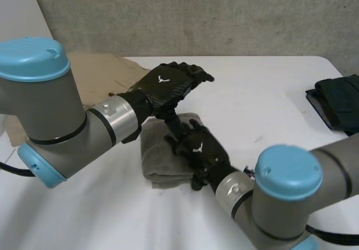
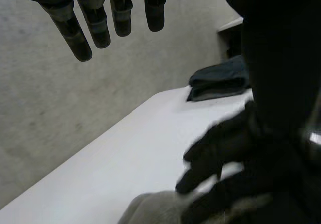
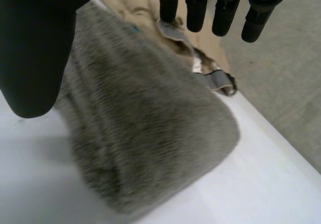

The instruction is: Fold the laundry.

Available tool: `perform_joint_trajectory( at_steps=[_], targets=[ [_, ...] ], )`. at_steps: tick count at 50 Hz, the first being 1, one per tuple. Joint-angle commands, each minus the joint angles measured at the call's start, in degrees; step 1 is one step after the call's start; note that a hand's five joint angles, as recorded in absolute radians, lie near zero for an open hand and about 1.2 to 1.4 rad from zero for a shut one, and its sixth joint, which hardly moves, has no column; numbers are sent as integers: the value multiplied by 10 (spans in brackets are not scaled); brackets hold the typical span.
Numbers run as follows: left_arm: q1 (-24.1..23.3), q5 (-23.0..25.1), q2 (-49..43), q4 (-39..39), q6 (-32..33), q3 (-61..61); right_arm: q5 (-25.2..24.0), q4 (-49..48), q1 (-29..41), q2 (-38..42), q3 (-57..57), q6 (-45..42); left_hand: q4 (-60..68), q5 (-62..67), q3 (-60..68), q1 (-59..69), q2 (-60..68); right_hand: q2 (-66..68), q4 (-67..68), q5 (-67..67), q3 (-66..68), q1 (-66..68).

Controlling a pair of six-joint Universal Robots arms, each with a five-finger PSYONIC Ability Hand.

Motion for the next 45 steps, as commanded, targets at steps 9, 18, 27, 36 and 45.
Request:
perform_joint_trajectory(
  at_steps=[9,18,27,36,45],
  targets=[
    [-5,2,5,-1,-11,-1,1,-61,-4,92,-49,-29,2,-8,-5,6,-1,52,52,49,53,46],
    [-3,2,5,-1,-17,-1,1,-62,-5,112,-76,-27,2,-8,-5,6,-1,124,125,122,125,118],
    [-1,2,5,-1,-30,-2,-1,-60,-5,139,-113,-25,2,-8,-5,6,-1,245,245,242,246,238],
    [3,2,8,0,-35,-1,6,-68,-28,139,-161,-10,2,-8,-5,6,-1,675,676,673,677,669],
    [15,-17,51,16,-36,0,-19,-84,-162,62,-249,80,3,-6,-3,8,1,675,676,673,677,669]
  ],
)
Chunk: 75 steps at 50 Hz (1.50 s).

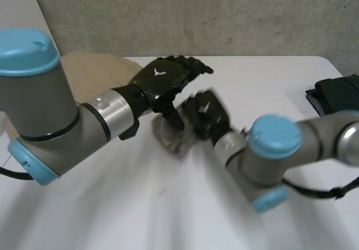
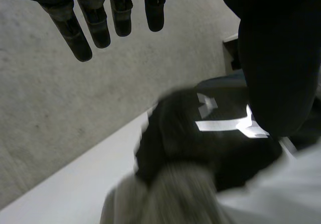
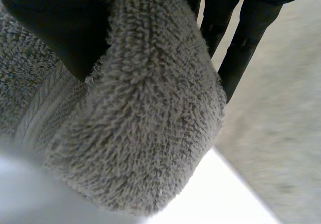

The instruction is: Fold the laundry.

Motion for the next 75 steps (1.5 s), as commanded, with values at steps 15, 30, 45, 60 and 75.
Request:
perform_joint_trajectory(
  at_steps=[15,30,45,60,75],
  targets=[
    [-2,-17,43,36,-39,-7,-192,-90,-431,-14,-176,152,3,-6,-3,8,1,144,123,165,142,206],
    [-9,-17,32,36,-37,-13,-452,-187,-618,213,-233,220,3,-6,-3,8,1,144,123,165,142,206],
    [-27,-17,35,37,-40,-11,-437,-67,-695,61,-141,217,3,-6,-3,8,1,-556,-577,-535,-558,-494],
    [-49,-20,70,43,-43,11,-138,145,-664,-81,-186,-61,3,-6,-3,8,1,-556,-577,-535,-558,-494],
    [163,-180,57,84,-28,72,-229,-105,-340,-226,100,-37,8,-1,2,13,6,-556,-577,-535,-558,-494]
  ],
)
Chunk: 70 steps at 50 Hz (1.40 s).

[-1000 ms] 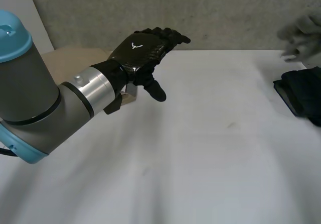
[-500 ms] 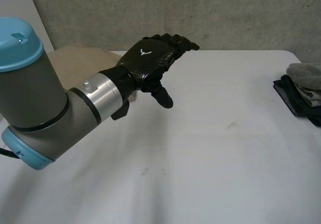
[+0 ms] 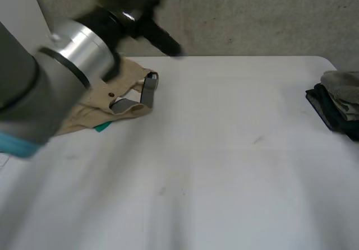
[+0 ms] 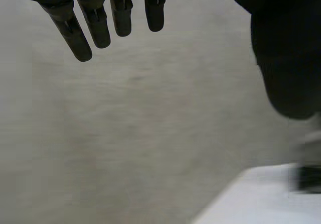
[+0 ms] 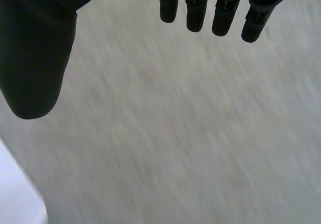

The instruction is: Fold the laundry.

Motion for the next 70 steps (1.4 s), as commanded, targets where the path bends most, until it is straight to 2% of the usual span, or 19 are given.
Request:
perform_joint_trajectory(
  at_steps=[1,4,12,17,22,23,25,26,29,36,44,51,54,58,59,61,63,66,70],
  targets=[
    [202,-58,-65,14,33,18,-107,-101,131,-83,203,9,7,-3,0,11,4,-25,-24,-27,-24,-31],
    [246,-34,-130,17,69,29,-124,-101,161,-86,260,5,5,-5,-1,9,3,-25,-24,-27,-24,-31],
    [305,54,-288,47,207,52,-121,-68,167,-81,318,-6,7,-3,0,11,4,-25,-24,-27,-24,-31],
    [313,58,-370,71,226,97,-120,-31,162,-82,329,-14,52,42,46,56,49,-25,-24,-27,-24,-31],
    [304,62,-421,76,226,140,-119,2,162,-81,341,-28,270,261,264,275,268,-25,-24,-27,-24,-31],
    [299,62,-424,77,226,143,-119,5,162,-81,344,-28,444,434,438,448,442,-25,-24,-27,-24,-31],
    [291,59,-424,79,225,145,-118,9,155,-81,349,-28,611,602,605,616,609,-25,-24,-27,-24,-31],
    [279,55,-420,86,224,145,-118,9,150,-81,351,-28,682,672,676,686,680,-25,-24,-27,-24,-31],
    [258,47,-406,95,222,135,-118,9,132,-88,359,-28,683,673,676,687,680,-25,-24,-27,-24,-31],
    [169,27,-235,103,152,36,-99,33,116,-125,350,-25,683,673,676,687,680,-25,-24,-27,-24,-31],
    [-19,27,-93,115,13,-56,-49,62,111,-169,333,-7,683,673,676,687,680,-25,-24,-27,-24,-31],
    [-167,25,-163,100,-3,-82,-40,62,111,-174,331,10,683,673,676,687,680,-25,-24,-27,-24,-31],
    [-187,25,-195,77,-1,-78,-43,63,113,-173,332,10,683,673,676,687,680,-25,-24,-27,-24,-31],
    [-186,15,-193,41,26,-75,-43,67,114,-170,332,10,117,108,111,122,115,-25,-24,-27,-24,-31],
    [-174,-1,-177,35,42,-73,-43,68,115,-167,332,10,76,66,70,80,74,-25,-24,-27,-24,-31],
    [-146,-28,-162,35,57,-74,-44,72,116,-165,333,10,66,56,59,70,63,-25,-24,-27,-24,-31],
    [-78,-72,-140,35,84,-81,-44,74,117,-163,333,9,45,36,39,50,43,-25,-24,-27,-24,-31],
    [0,-101,-133,34,115,-79,-45,74,118,-158,333,8,44,34,37,48,41,-25,-24,-27,-24,-31],
    [70,-98,-157,36,145,-78,-45,74,118,-151,334,7,44,34,37,48,41,-25,-24,-27,-24,-31]
  ],
)
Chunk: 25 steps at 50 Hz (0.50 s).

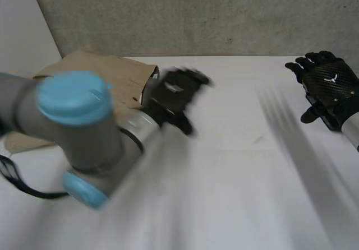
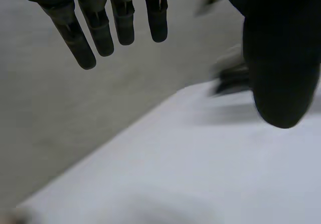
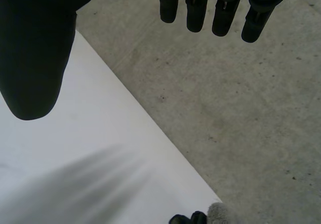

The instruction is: Fold the laundry.

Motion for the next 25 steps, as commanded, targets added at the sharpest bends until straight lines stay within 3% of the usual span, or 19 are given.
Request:
perform_joint_trajectory(
  at_steps=[1,6,9,13,14,16,20,25],
  targets=[
    [157,-31,-22,4,64,2,-2,1,2,13,2,-3,-5,2,-10,-14,-8,-25,-24,-27,-24,-31],
    [246,-28,-124,5,126,31,0,2,4,31,5,-6,0,7,-4,-9,-3,-25,-24,-27,-24,-31],
    [270,-27,-152,8,167,46,0,2,5,33,6,-7,14,20,9,4,11,-25,-24,-27,-24,-31],
    [284,-27,-197,38,205,73,1,2,5,40,7,-8,175,181,170,165,172,-25,-24,-27,-24,-31],
    [283,-27,-209,55,203,75,1,2,5,43,7,-8,403,410,399,394,400,-25,-24,-27,-24,-31],
    [280,-26,-211,68,200,73,2,2,5,49,7,-9,633,640,628,623,630,-25,-24,-27,-24,-31],
    [256,-27,-176,93,164,56,2,2,4,53,7,-20,634,641,629,624,631,-25,-24,-27,-24,-31],
    [159,-26,-63,116,65,16,3,1,-2,52,6,-33,634,641,629,624,631,-25,-24,-27,-24,-31]
  ],
)
